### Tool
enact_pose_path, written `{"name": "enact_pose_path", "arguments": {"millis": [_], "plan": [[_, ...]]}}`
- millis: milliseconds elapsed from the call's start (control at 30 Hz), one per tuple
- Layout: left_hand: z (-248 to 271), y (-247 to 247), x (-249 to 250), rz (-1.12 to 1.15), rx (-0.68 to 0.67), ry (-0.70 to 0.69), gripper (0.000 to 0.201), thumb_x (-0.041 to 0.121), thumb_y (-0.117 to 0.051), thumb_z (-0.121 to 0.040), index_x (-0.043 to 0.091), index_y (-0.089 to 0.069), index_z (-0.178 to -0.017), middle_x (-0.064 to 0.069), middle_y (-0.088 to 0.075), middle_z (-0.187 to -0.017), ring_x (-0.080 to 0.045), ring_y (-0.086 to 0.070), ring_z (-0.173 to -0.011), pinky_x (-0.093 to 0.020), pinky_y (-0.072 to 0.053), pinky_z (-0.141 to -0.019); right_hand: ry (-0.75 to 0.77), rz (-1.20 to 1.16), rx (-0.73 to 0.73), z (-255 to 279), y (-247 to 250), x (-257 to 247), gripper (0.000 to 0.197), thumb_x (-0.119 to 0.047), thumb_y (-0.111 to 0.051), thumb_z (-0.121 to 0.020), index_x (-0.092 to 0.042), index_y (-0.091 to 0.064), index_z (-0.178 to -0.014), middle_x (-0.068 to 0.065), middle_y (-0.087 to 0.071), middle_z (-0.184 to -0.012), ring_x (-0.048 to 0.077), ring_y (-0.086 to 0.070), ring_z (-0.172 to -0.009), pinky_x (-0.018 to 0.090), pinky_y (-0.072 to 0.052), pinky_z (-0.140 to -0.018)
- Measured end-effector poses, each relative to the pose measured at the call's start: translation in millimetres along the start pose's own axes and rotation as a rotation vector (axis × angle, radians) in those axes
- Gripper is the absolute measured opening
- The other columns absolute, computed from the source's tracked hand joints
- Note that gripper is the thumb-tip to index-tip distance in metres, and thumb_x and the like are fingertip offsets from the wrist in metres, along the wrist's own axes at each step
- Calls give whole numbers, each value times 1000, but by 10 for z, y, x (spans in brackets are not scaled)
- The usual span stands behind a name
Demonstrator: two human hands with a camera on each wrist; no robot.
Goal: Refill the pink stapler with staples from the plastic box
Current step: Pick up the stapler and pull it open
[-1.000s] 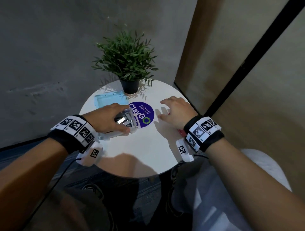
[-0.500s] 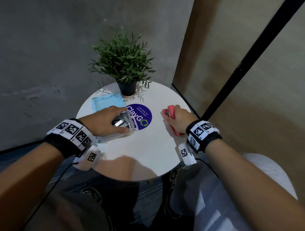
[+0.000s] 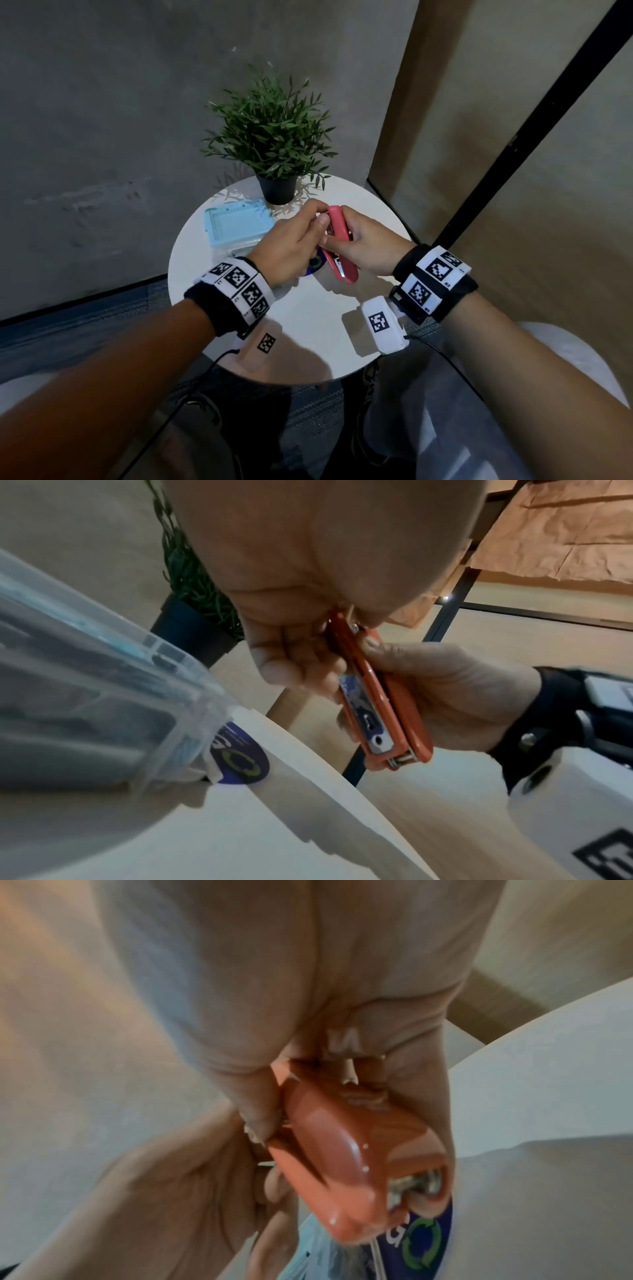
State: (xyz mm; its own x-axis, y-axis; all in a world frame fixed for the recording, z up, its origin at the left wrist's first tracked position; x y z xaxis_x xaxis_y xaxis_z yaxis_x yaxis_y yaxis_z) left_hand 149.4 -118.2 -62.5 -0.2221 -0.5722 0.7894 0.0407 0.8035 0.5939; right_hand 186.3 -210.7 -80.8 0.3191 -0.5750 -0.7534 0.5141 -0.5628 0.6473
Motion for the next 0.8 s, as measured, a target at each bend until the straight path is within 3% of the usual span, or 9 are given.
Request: {"name": "enact_pose_path", "arguments": {"millis": [100, 167, 267, 400, 500, 567, 667, 733, 800], "plan": [[6, 3, -43, 58, 25, 45, 25, 34, -32, -106, 15, -48, -104, -4, -56, -57, -25, -55, -42, -41, -49, -46, -10, 30, 1, 32, -21, -26, 20, -40, -59, -97, -26, -46, -104, -11, -59, -82, 3, -57, -76, 24, -40, -70], [-12, 20, -32, 8, 30, 53, 25, 33, -32, -106, 14, -48, -101, -2, -57, -59, -24, -57, -46, -40, -50, -51, -12, 29, -4, 49, -38, -46, 20, -39, -58, -98, -26, -44, -103, -12, -57, -75, 2, -56, -71, 24, -38, -67], [-54, 75, 6, -190, 37, 56, 23, 34, -31, -104, 18, -47, -101, -2, -60, -73, -23, -59, -67, -40, -46, -64, -7, 109, 21, 46, 40, -109, 23, -40, -59, -97, -22, -46, -106, -10, -56, -81, 5, -55, -73, 25, -37, -64], [-91, 155, 125, -368, 47, 31, 21, 37, -27, -104, 21, -40, -100, -2, -56, -71, -28, -56, -68, -40, -41, -61, 66, 224, 105, 49, 235, -275, 41, -35, -57, -97, -26, -43, -135, -1, -67, -96, 6, -57, -72, 18, -39, -62], [-106, 209, 224, -336, 59, -9, 24, 39, -26, -104, 21, -42, -100, 3, -55, -75, -15, -56, -67, -37, -41, -61, 97, 153, 99, 51, 234, -330, 38, -32, -52, -100, -29, -42, -136, 1, -69, -95, 9, -63, -72, 29, -49, -67], [-105, 224, 253, -300, 75, -17, 27, 38, -26, -105, 19, -44, -99, 3, -54, -78, -11, -54, -69, -35, -39, -63, 91, 111, 109, 46, 224, -330, 33, -33, -48, -102, -25, -42, -133, -5, -64, -85, 7, -60, -70, 27, -45, -64], [-106, 240, 218, -139, 94, 26, 30, 33, -29, -105, 11, -47, -97, -5, -57, -75, -19, -58, -67, -40, -47, -64, 81, 88, 125, 55, 212, -348, 34, -34, -45, -103, -22, -42, -134, -8, -59, -77, 8, -57, -66, 25, -39, -61], [-108, 272, 192, -61, 109, 59, 30, 32, -31, -105, 9, -48, -96, -12, -61, -76, -27, -61, -69, -44, -51, -66, 81, 78, 112, 68, 208, -364, 33, -35, -44, -102, -22, -42, -132, -3, -64, -82, 15, -62, -72, 33, -46, -64], [-105, 291, 170, 36, 104, 93, 31, 33, -32, -105, 10, -48, -92, -18, -64, -70, -32, -64, -61, -43, -54, -59, 106, 64, 97, 88, 228, -414, 31, -37, -45, -101, -23, -43, -129, 4, -68, -93, 22, -65, -82, 41, -52, -73]]}}
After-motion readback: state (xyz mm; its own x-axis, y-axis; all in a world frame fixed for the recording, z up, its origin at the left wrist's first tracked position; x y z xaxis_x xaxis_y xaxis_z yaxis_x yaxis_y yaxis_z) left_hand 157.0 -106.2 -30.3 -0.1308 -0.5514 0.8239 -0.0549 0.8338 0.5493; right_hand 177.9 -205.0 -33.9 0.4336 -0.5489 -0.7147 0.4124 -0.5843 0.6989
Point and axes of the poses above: each hand's wrist, its own z-axis away from the middle knuckle, its own y-axis out of the back of the hand, x = y × z, the point moved 10 cm from there along -z, towards the middle knuckle
